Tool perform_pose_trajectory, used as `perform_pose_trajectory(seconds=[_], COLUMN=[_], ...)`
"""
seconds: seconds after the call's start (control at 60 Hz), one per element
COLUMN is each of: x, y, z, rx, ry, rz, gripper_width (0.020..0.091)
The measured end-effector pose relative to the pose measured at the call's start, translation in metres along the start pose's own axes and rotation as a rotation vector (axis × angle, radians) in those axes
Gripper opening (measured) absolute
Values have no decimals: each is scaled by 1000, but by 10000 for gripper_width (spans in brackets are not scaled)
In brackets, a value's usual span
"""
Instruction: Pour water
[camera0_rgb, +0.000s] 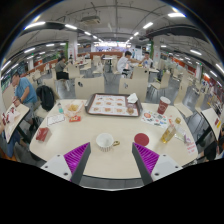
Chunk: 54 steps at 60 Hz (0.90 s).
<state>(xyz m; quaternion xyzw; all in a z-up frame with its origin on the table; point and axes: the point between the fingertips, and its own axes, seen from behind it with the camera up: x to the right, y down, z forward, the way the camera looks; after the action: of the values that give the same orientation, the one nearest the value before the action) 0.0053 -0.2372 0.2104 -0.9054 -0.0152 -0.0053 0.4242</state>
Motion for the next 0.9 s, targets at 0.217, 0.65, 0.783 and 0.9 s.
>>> perform_pose_trajectory(seconds=[0.217, 0.65, 0.783, 0.9], x=[65, 270, 312, 333], y=[14, 60, 47, 35], z=[19, 102, 156, 199], rx=[-3, 41, 94, 131], ry=[34, 100, 90, 83], rz=[11, 8, 25, 35], gripper_width=[854, 852, 854, 852])
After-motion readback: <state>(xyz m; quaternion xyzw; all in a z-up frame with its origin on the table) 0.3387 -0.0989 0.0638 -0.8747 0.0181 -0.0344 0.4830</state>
